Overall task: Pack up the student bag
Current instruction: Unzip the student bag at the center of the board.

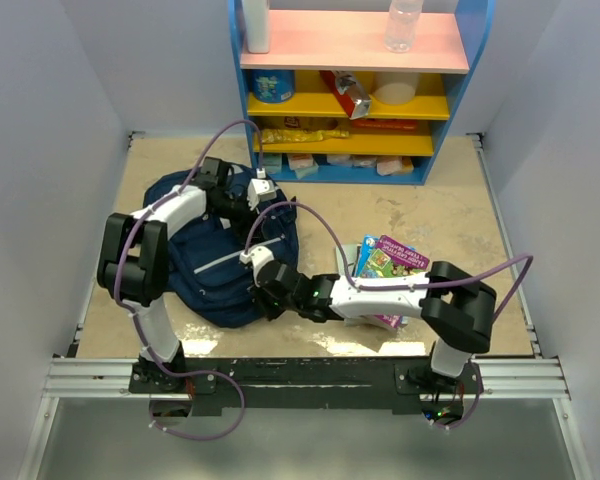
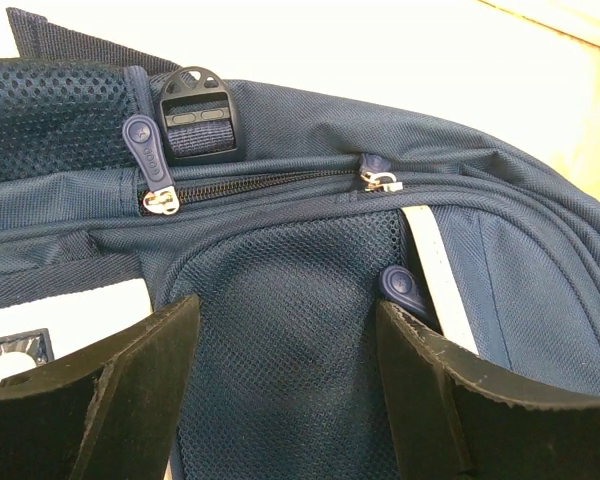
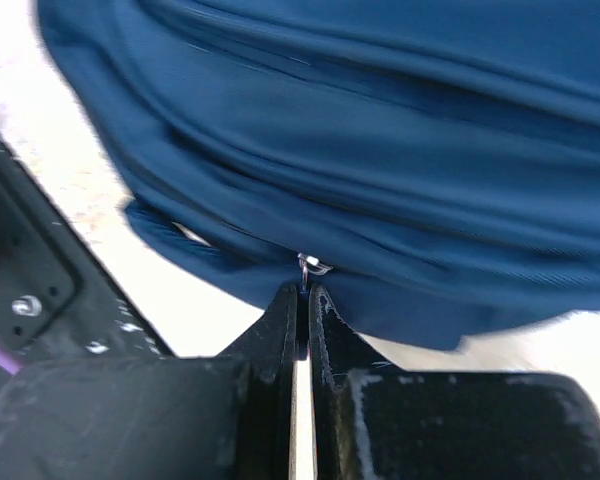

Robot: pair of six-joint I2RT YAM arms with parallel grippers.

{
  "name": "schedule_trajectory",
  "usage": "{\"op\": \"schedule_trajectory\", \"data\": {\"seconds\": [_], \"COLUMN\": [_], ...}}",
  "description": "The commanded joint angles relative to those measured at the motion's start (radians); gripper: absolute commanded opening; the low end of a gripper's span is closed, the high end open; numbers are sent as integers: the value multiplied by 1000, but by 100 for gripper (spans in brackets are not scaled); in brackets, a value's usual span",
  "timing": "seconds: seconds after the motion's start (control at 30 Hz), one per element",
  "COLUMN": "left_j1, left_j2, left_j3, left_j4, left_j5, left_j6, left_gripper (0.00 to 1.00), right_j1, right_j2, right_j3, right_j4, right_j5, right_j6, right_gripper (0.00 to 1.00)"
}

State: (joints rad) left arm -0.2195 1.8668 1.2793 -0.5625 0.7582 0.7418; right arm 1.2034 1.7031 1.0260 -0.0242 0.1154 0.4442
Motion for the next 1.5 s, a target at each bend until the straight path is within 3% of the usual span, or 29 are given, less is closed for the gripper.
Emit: {"op": "schedule_trajectory", "data": {"seconds": [0.0, 0.2, 0.23, 0.27, 0.37, 0.63, 0.73, 0.97, 1.37, 1.47], "left_j1": [-21, -8, 18, 37, 132, 383, 430, 454, 669, 675], "left_j2": [106, 66, 45, 37, 32, 35, 26, 12, -213, -288], "left_j3": [-11, 87, 107, 130, 297, 405, 367, 125, -103, -72], "left_j4": [23, -86, -105, -128, -270, -431, -387, -223, -468, -600], "left_j5": [-220, -178, -166, -154, -105, -77, -100, -266, -255, -206], "left_j6": [-1, -25, -25, -27, 8, 203, 229, 290, 565, 664], "left_gripper": [75, 78, 82, 100, 100, 100, 100, 100, 100, 100], "right_j1": [47, 38, 27, 3, -30, -76, -137, -225, -320, -323], "right_j2": [30, -77, -97, -115, -163, -175, -158, -175, -71, -50], "right_j3": [124, 59, 40, 13, -18, -14, -3, 26, 160, 197], "right_j4": [93, 66, 57, 41, -2, -77, -143, -249, -255, -267], "right_j5": [-7, 156, 165, 176, 182, 167, 153, 188, 176, 173], "right_j6": [-15, 7, 13, 19, 34, 40, 50, 16, -71, -93], "right_gripper": [0, 0, 0, 0, 0, 0, 0, 0, 0, 0]}}
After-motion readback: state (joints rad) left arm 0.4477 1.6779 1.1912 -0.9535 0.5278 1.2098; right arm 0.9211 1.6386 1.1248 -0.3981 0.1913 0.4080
